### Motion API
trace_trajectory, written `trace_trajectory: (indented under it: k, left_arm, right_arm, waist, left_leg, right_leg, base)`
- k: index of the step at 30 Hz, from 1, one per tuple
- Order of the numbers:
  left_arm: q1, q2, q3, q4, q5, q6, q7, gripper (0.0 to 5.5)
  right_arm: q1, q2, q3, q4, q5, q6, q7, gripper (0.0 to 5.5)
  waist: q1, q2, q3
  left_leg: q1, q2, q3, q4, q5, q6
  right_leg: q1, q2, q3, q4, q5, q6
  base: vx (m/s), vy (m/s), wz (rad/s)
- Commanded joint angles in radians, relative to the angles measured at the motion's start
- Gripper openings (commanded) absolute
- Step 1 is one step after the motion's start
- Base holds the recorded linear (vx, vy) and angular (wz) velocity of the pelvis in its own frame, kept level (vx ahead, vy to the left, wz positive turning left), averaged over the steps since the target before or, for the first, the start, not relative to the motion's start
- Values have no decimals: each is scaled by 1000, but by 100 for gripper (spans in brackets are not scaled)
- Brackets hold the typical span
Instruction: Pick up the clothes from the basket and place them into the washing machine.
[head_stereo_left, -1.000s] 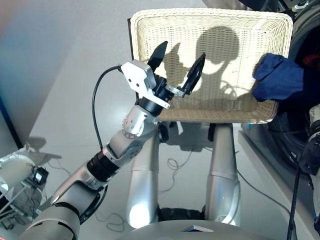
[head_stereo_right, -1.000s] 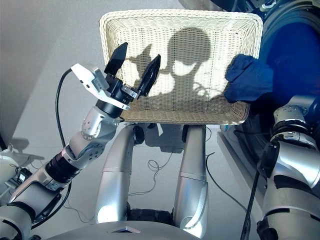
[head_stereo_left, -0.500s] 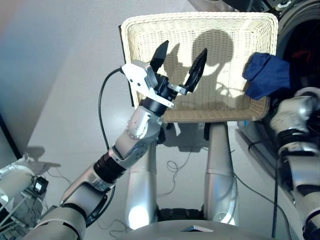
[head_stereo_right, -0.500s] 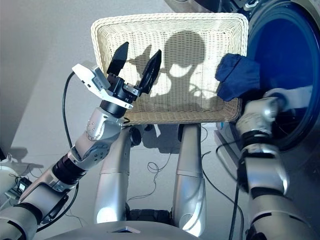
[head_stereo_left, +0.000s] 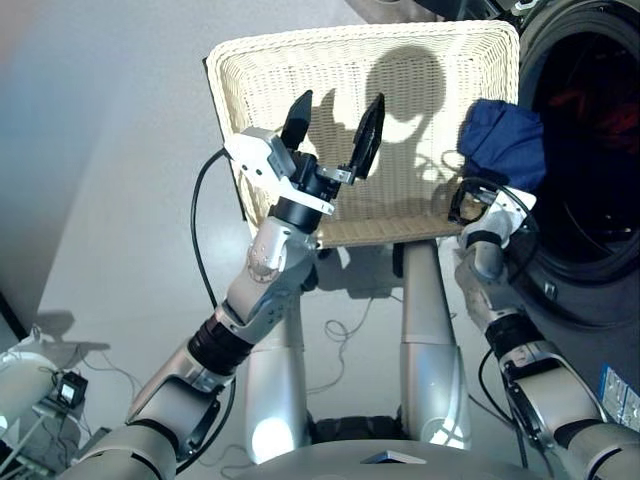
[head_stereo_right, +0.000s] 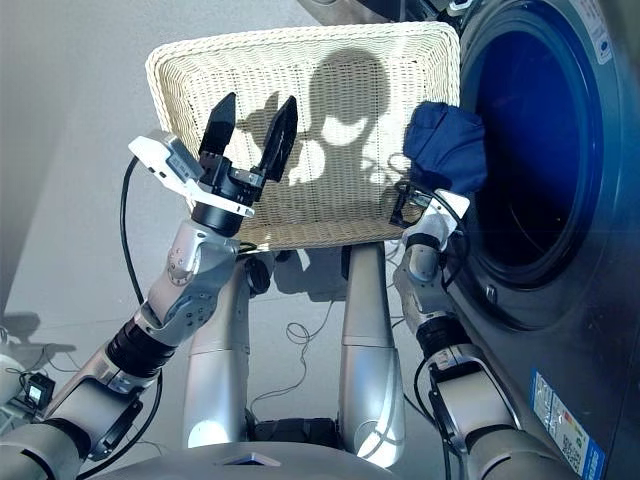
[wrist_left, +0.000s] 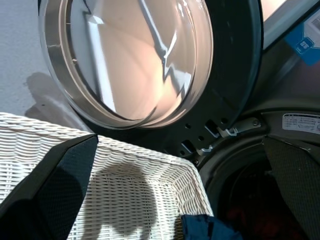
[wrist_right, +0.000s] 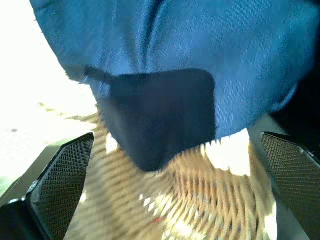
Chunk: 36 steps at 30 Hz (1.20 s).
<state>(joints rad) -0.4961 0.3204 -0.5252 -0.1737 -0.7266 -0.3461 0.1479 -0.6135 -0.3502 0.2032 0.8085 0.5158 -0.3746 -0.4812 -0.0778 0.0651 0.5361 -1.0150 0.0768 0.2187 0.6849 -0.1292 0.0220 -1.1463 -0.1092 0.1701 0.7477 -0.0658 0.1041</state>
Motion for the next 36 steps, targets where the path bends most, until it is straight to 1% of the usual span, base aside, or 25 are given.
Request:
trace_trajectory:
  k: [1, 4, 10, 12, 20, 21, 22, 28, 32, 36]
  left_arm:
    - [13, -2, 17, -122, 15, -39, -7, 550]
    - [7, -2, 12, -125, 20, -41, -7, 550]
    - [0, -2, 1, -124, 27, -42, -13, 550]
    - [-1, 2, -3, -123, 29, -43, -15, 550]
    - [-13, 8, -12, -123, 27, -49, -15, 550]
    - [-13, 9, -12, -123, 27, -49, -14, 550]
    - [-14, 11, -14, -124, 28, -49, -13, 550]
    - [-18, 11, -13, -117, 24, -48, -11, 550]
    - [-19, 9, -8, -113, 31, -44, -6, 550]
    - [-19, 2, 4, -111, 38, -45, -2, 550]
  right_arm:
    - [-49, -34, -36, 7, 5, -30, -47, 550]
    - [-93, -75, -46, 80, 6, -23, -61, 550]
    - [-131, -128, -60, 131, 14, -24, -80, 550]
    - [-149, -146, -65, 142, 8, -25, -93, 550]
    - [-221, -213, -62, 237, 44, -18, -81, 550]
    - [-227, -216, -59, 243, 49, -17, -80, 255]
    - [-232, -223, -53, 250, 49, -14, -79, 0]
    - [-252, -228, -53, 248, 78, -25, -73, 0]
    - [-237, -211, -56, 185, 77, -41, -82, 0]
    - [-190, -183, -68, 65, 56, -70, -100, 0]
  waist:
    - [45, 0, -16]
    - [50, 7, -16]
    - [54, 10, -16]
    - [57, 11, -16]
    - [67, 16, -16]
    - [67, 16, -16]
    - [68, 16, -16]
    - [70, 18, -16]
    - [65, 15, -16]
    - [58, 6, -16]
  left_leg:
    - [34, 48, -69, -23, -5, -95]
    - [37, 47, -71, -26, -6, -96]
    - [43, 46, -70, -35, -2, -99]
    - [43, 46, -73, -35, -2, -99]
    - [45, 45, -78, -39, -2, -102]
    - [45, 45, -78, -40, -1, -102]
    - [45, 44, -78, -40, -1, -102]
    - [48, 44, -78, -43, -1, -102]
    - [49, 41, -79, -47, 0, -102]
    - [49, 42, -79, -49, 2, -100]
  right_leg:
    - [65, 5, -15, -67, -2, 9]
    - [68, 2, -17, -69, -4, 10]
    - [73, 1, -20, -77, 0, 13]
    - [73, 2, -20, -76, -2, 12]
    - [75, 0, -24, -79, -2, 13]
    - [75, 0, -25, -80, -1, 13]
    - [75, 0, -25, -79, -1, 13]
    - [75, -2, -26, -81, 1, 14]
    - [73, -1, -25, -82, 2, 13]
    - [75, -1, -25, -85, 3, 14]
  base:
    - [0, 0, 0]
    - [0, 0, 0]
    - [0, 0, 0]
    - [0, 0, 0]
    - [0, 0, 0]
    - [0, 0, 0]
    - [0, 0, 0]
    - [0, 0, 0]
    - [0, 0, 0]
    - [0, 0, 0]
